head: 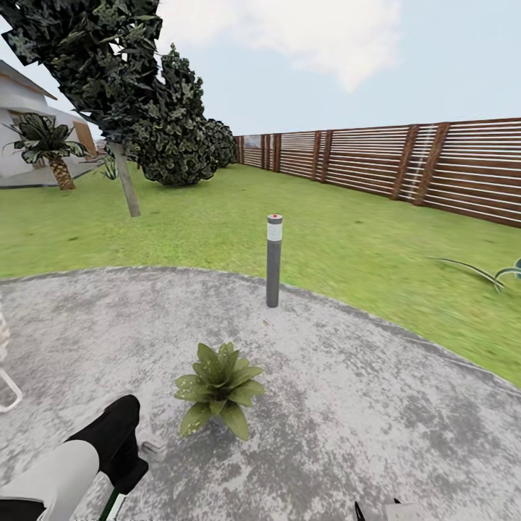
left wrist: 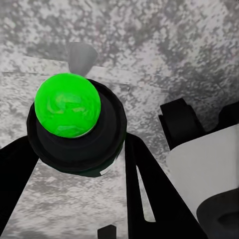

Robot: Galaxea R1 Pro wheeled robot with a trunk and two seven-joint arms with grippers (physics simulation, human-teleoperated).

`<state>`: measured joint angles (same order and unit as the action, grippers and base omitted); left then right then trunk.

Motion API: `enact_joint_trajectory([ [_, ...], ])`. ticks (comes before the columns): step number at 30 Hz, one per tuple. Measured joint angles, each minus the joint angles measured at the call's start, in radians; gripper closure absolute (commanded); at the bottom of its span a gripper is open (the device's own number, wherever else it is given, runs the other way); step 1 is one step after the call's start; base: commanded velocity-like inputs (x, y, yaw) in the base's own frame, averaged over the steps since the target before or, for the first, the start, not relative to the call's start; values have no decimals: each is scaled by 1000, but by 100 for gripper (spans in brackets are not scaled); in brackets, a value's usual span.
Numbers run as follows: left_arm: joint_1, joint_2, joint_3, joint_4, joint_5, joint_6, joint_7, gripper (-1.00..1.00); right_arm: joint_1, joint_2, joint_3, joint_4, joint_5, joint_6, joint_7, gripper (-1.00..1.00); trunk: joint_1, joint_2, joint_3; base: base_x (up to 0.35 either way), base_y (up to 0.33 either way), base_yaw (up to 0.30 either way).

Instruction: Pick up the pesticide atomizer in the garden and spray insectifuge to fully cover both potted plants in the garden.

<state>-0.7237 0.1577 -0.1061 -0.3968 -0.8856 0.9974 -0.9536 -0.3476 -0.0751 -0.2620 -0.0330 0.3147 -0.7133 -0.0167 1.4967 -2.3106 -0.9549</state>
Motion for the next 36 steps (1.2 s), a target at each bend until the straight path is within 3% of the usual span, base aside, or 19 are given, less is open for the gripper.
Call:
enact_joint_trajectory([
  [9,-1,1,1,-6,2,0,-1,100,0,0,0,-1,0,0,0,-100,0,0,0,1,0,7],
  [13,-9,-2,82,-72,3,1,0,100,0,0,0,0,0,0,2,-100,0,0,0,0,0,0],
  [18,-14,-1,170,-89,4,8,2,100,0,0,1,0,1,0,3,-100,0,0,0,0,0,0],
  [20,-9,0,185,-90,-2,9,3,100,0,0,1,0,2,0,4,-100,0,0,0,0,0,0],
  [27,1,3,181,-79,-7,7,4,100,0,-2,1,0,2,0,3,-100,0,0,0,62,-6,0],
  [31,2,9,185,-66,-12,9,46,100,0,-2,0,0,2,0,3,-100,0,0,0,268,-104,0],
  [36,2,6,186,-58,-13,9,56,100,0,-2,0,-1,2,0,3,-100,0,0,0,114,-228,0],
])
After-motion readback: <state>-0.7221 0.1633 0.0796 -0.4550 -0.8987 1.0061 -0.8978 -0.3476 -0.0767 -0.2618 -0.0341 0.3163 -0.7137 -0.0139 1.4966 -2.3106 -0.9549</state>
